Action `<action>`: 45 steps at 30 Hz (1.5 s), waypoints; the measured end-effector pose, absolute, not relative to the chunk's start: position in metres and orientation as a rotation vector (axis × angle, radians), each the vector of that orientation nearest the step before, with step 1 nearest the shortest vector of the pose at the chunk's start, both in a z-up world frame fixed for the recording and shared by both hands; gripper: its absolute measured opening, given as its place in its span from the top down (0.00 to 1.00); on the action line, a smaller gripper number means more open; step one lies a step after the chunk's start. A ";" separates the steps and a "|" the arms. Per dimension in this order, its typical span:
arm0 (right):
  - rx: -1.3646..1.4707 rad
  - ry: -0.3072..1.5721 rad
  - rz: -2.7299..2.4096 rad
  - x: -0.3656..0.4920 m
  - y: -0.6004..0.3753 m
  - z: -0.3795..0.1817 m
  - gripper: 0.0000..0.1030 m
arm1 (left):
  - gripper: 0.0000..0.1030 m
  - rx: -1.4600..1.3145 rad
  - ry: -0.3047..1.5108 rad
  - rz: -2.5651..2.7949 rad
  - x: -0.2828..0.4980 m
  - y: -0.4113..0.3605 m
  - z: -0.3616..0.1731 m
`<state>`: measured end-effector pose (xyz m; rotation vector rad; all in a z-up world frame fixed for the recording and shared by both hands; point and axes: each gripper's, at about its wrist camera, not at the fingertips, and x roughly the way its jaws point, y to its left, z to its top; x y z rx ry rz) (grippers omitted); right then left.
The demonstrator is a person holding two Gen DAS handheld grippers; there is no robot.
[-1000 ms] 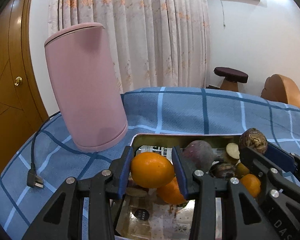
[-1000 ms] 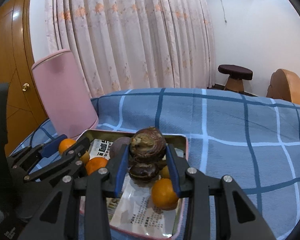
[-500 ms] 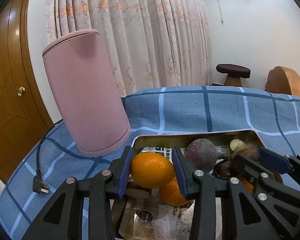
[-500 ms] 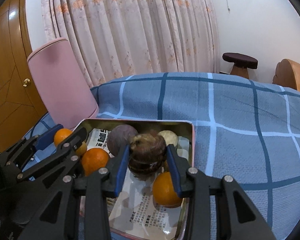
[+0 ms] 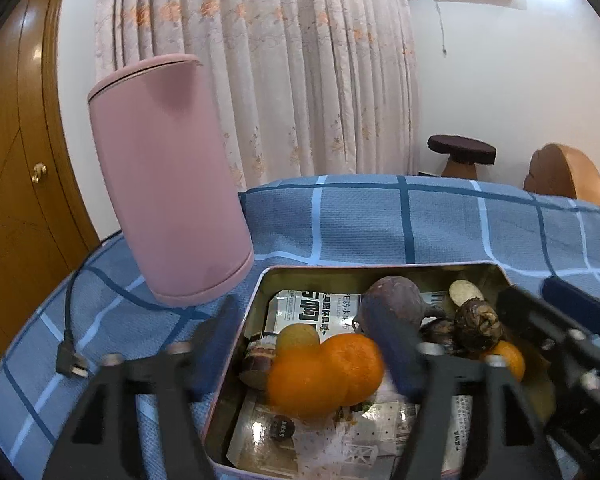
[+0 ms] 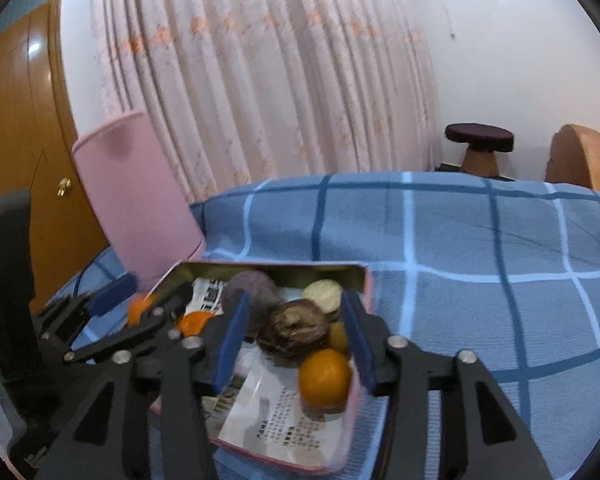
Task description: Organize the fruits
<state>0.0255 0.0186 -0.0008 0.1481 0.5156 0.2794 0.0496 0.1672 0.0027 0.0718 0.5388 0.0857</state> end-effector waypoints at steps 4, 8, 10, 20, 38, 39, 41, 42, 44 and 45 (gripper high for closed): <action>0.196 0.468 0.268 0.018 0.008 0.003 0.16 | 0.20 0.095 0.507 0.067 0.044 0.160 0.004; 0.151 0.421 0.245 0.008 0.012 0.008 0.11 | 0.20 0.141 0.490 0.082 0.040 0.152 0.003; 0.139 0.383 0.223 0.000 0.011 0.011 0.05 | 0.20 0.132 0.466 0.088 0.035 0.153 0.005; 0.122 0.306 0.161 -0.014 0.006 0.014 0.02 | 0.20 0.067 0.399 0.097 0.014 0.162 0.011; 0.093 0.204 0.132 -0.051 0.002 0.016 0.00 | 0.20 0.080 0.324 0.088 -0.020 0.155 0.014; 0.096 0.195 0.130 -0.054 0.001 0.017 0.00 | 0.20 0.083 0.318 0.088 -0.022 0.155 0.014; 0.100 0.177 0.123 -0.057 -0.001 0.018 0.00 | 0.20 0.091 0.305 0.092 -0.026 0.153 0.014; 0.101 0.172 0.120 -0.059 -0.001 0.018 0.00 | 0.20 0.091 0.304 0.092 -0.027 0.153 0.015; 0.104 0.165 0.117 -0.061 -0.002 0.018 0.00 | 0.20 0.087 0.313 0.088 -0.028 0.152 0.014; 0.106 0.163 0.117 -0.062 -0.003 0.018 0.00 | 0.20 0.084 0.314 0.088 -0.029 0.153 0.014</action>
